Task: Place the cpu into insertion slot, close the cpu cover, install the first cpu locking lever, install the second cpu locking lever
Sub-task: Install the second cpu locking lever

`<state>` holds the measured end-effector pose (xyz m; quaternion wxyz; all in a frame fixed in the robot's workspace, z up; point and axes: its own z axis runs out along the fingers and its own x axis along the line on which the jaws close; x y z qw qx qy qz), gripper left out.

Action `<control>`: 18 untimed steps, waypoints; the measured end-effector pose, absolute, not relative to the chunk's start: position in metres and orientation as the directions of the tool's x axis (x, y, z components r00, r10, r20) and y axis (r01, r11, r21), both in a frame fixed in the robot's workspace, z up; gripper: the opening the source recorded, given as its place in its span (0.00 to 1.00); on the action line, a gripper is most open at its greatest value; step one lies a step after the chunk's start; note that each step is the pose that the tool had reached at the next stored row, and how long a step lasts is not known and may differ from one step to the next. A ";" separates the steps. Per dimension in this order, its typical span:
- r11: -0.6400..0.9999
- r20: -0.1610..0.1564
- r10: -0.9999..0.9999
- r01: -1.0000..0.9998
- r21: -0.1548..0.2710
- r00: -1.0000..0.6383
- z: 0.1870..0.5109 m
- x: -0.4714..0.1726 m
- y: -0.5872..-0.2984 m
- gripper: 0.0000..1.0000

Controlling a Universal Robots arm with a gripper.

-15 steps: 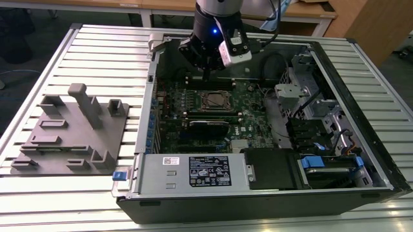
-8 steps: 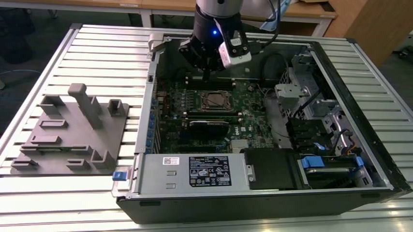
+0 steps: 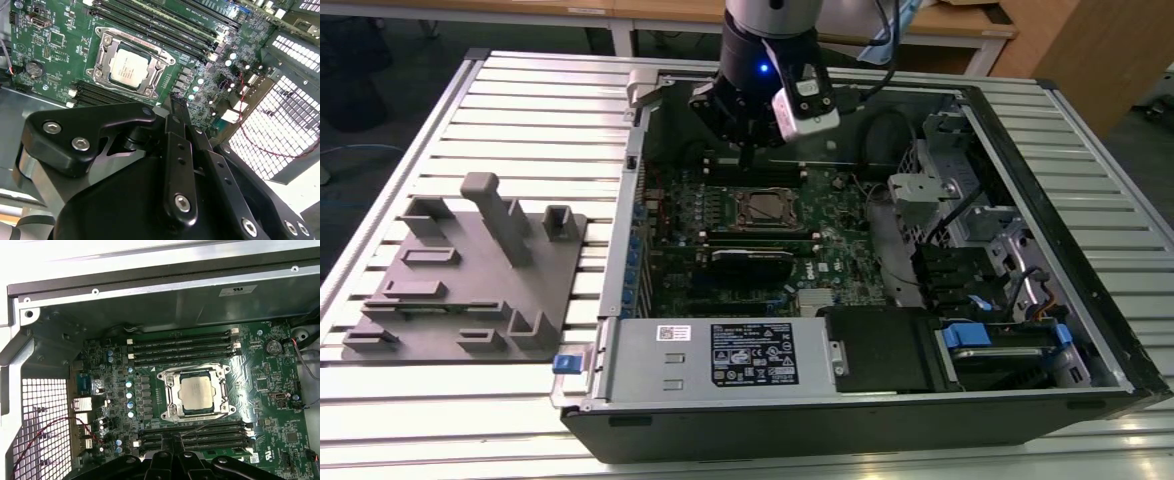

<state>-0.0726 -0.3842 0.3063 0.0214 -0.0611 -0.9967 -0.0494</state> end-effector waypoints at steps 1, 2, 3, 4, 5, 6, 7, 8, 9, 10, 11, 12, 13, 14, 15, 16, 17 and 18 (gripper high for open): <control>0.988 0.049 0.120 0.124 0.096 -0.992 0.306 -0.073 -0.384 0.11; 0.988 0.049 0.120 0.124 0.096 -0.992 0.305 -0.073 -0.384 0.11; 0.988 0.049 0.120 0.124 0.096 -0.992 0.304 -0.073 -0.384 0.11; 0.988 0.049 0.120 0.124 0.096 -0.992 0.303 -0.073 -0.384 0.11; 0.988 0.049 0.120 0.124 0.096 -0.992 0.302 -0.073 -0.384 0.11; 0.988 0.049 0.120 0.124 0.096 -0.992 0.301 -0.073 -0.384 0.11; 0.988 0.049 0.120 0.124 0.096 -0.992 0.300 -0.073 -0.384 0.11; 0.988 0.049 0.120 0.124 0.096 -0.992 0.300 -0.073 -0.384 0.11; 0.988 0.049 0.120 0.124 0.096 -0.992 0.299 -0.073 -0.384 0.11; 0.988 0.049 0.120 0.124 0.096 -0.992 0.299 -0.073 -0.384 0.11; 0.988 0.049 0.120 0.124 0.095 -0.992 0.299 -0.073 -0.384 0.11; 0.988 0.048 0.120 0.124 0.096 -0.992 0.298 -0.073 -0.384 0.11; 0.988 0.048 0.120 0.124 0.096 -0.992 0.297 -0.073 -0.384 0.11; 0.988 0.048 0.120 0.124 0.096 -0.992 0.296 -0.073 -0.384 0.11; 0.988 0.048 0.120 0.124 0.096 -0.992 0.295 -0.073 -0.384 0.11; 0.988 0.047 0.120 0.124 0.096 -0.992 0.295 -0.073 -0.384 0.11; 0.988 0.047 0.120 0.124 0.096 -0.992 0.295 -0.073 -0.384 0.11; 0.988 0.047 0.120 0.124 0.096 -0.992 0.294 -0.073 -0.384 0.11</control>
